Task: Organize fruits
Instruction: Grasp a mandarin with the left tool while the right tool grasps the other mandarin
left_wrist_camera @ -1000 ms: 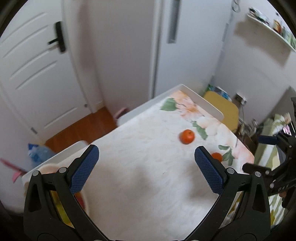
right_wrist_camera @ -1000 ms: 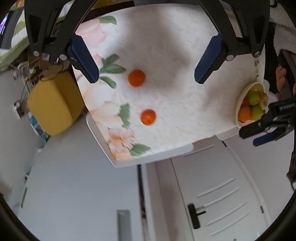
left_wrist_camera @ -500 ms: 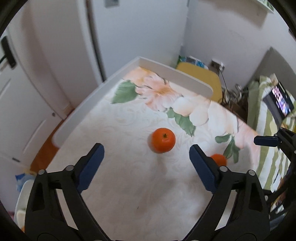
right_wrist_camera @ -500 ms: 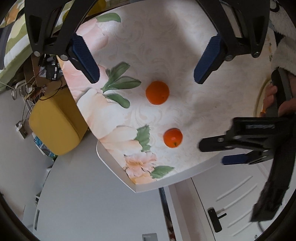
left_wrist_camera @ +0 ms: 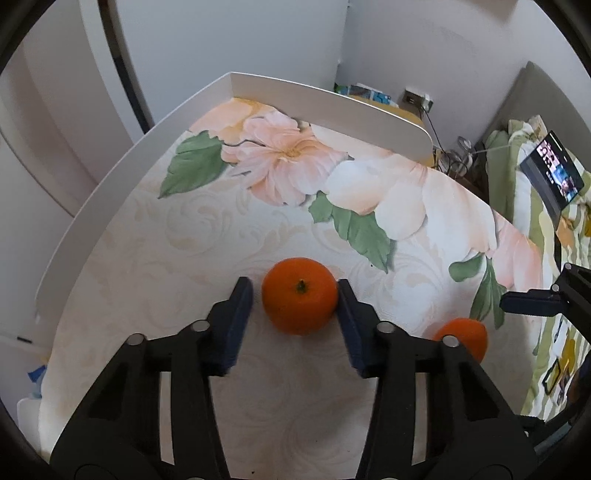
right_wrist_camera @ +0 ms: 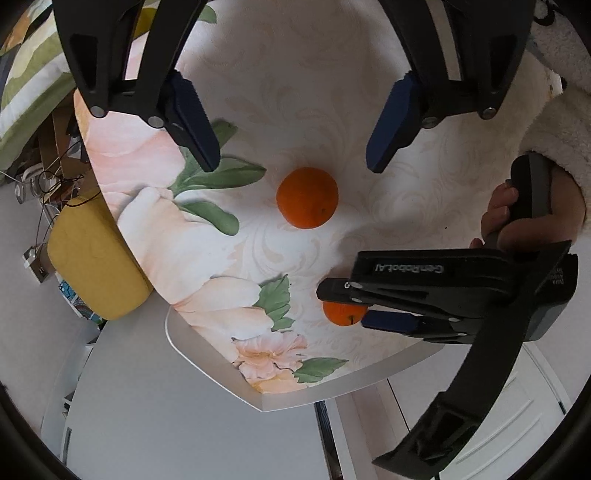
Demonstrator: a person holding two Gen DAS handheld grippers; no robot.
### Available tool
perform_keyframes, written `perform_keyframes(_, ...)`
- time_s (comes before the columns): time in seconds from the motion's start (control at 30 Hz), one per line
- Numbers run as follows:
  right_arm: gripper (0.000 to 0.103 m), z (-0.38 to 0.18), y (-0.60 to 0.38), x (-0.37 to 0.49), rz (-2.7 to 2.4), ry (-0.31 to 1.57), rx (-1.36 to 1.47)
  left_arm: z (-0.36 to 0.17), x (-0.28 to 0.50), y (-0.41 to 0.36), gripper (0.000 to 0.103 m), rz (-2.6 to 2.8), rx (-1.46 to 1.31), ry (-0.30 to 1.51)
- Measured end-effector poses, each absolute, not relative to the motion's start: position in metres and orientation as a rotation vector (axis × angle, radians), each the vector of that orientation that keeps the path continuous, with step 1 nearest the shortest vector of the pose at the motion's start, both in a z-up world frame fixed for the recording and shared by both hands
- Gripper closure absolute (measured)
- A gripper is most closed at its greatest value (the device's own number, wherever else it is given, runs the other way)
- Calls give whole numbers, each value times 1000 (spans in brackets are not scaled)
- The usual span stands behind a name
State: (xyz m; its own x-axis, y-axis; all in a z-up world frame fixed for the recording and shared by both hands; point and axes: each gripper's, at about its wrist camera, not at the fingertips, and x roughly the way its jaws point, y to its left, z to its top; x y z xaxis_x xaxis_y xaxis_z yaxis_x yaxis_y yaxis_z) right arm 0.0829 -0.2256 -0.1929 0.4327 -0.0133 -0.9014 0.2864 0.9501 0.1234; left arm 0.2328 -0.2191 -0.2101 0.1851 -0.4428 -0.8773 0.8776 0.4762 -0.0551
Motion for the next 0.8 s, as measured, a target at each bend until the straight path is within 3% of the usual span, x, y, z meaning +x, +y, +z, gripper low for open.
perform_keyframes(0.03, 27, -193, -225, 84, -186, 1108, 275, -211, 232, -220, 61, -1000, 533, 995)
perform_keyframes(0.27, 45, -199, -226, 91, -161, 1106, 272, -211, 230, -211, 60, -969, 541, 1005)
perform_keyframes(0.6, 52, -206, -229, 100, -151, 1090, 244, -212, 231, -190, 61, -927, 513, 1031)
perform_keyframes(0.8, 66, -206, -232, 104, -122, 1075, 227, -209, 231, -187, 61, -909, 497, 1031)
